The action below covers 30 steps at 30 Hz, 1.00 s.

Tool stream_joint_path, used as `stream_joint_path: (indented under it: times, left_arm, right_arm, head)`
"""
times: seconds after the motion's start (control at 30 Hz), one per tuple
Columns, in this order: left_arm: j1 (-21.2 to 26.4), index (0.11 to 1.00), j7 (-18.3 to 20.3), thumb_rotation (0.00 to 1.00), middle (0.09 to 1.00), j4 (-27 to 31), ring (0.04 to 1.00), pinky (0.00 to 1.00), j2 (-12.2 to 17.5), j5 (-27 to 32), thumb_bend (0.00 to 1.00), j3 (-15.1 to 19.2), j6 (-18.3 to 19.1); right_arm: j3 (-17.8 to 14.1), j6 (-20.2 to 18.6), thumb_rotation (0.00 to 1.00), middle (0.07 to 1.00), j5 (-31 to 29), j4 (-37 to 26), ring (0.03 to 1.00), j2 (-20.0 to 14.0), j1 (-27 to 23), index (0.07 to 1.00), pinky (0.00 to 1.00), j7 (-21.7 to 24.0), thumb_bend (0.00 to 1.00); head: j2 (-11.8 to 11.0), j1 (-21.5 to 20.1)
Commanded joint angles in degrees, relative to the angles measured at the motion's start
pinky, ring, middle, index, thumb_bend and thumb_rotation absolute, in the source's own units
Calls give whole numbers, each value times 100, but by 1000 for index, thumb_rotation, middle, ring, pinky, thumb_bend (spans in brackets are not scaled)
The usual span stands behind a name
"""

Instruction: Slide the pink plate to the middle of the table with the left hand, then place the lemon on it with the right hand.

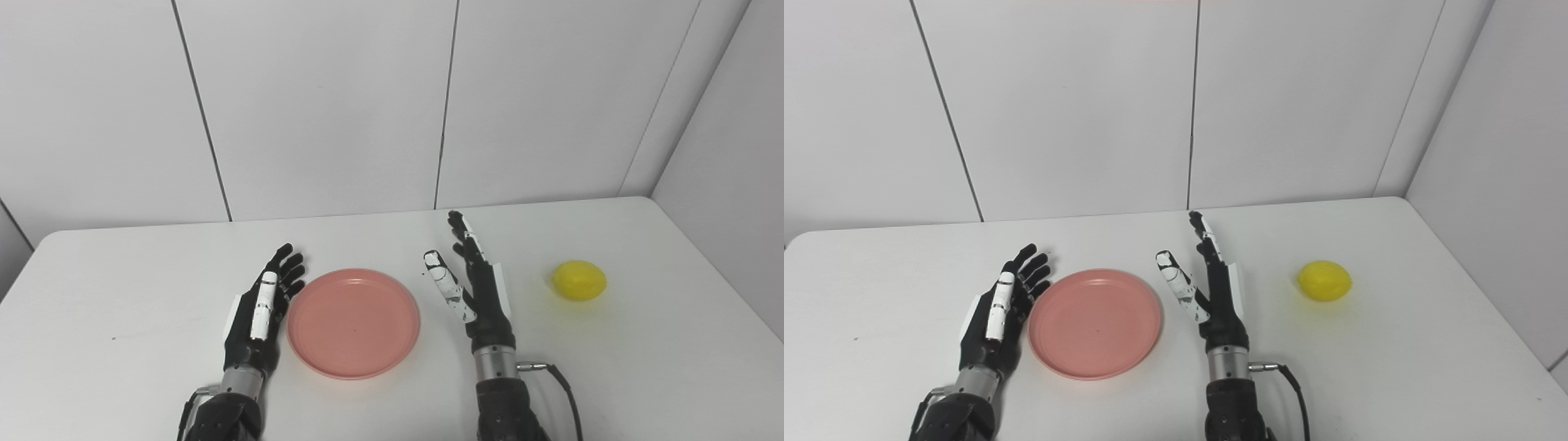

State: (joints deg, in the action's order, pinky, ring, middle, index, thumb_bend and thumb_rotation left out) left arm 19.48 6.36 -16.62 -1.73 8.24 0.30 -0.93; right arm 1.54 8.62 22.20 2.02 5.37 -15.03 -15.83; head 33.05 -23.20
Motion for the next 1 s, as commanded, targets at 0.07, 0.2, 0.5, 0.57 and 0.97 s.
stream_joint_path:
  times: [0.07, 0.2, 0.5, 0.57, 0.97]
  left_arm:
    - [67, 871, 83, 992, 893, -103, 902, 894, 103, 0, 363, 0, -36]
    - [98, 884, 214, 1000, 895, -196, 902, 895, 208, 29, 371, 6, -80]
    - [152, 914, 543, 1000, 914, -344, 922, 920, 425, 158, 409, 43, -82]
    - [166, 915, 577, 1000, 917, -377, 925, 924, 445, 200, 412, 70, -74]
    - [236, 907, 685, 1000, 915, -584, 918, 910, 523, 275, 401, 152, -222]
  right_arm:
    - [-153, -372, 424, 925, 374, -357, 882, -41, -153, 921, 751, -257, 711]
    - [-253, -710, 354, 914, 881, -511, 898, -154, -190, 914, 844, -497, 734]
    - [-348, -1246, 312, 902, 1639, -568, 878, -348, -268, 903, 804, -894, 739]
    - [-377, -1397, 307, 906, 1771, -564, 883, -386, -279, 906, 810, -963, 739]
    - [-682, -2017, 281, 886, 1943, -603, 857, -810, -228, 901, 776, -970, 790]
  head:
    - [3, -125]
    - [-4, -307]
    - [-60, -775]
    - [-71, -837]
    - [-105, -1048]
